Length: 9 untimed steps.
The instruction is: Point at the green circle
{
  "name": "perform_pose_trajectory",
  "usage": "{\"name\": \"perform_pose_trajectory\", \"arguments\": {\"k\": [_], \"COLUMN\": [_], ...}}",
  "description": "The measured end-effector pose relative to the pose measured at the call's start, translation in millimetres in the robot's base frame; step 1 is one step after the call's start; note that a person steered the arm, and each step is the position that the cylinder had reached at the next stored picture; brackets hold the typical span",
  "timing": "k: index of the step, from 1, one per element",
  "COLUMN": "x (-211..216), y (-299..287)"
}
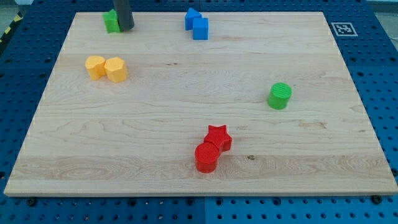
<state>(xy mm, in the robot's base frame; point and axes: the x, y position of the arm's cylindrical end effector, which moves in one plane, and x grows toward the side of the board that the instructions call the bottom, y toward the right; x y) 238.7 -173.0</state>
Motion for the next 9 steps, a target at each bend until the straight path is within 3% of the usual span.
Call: {"name": "perform_pose_trajectory", "arguments": {"k": [2, 7, 8, 9], "x": [18, 154, 196, 256], "y": [19, 344, 406, 422]}}
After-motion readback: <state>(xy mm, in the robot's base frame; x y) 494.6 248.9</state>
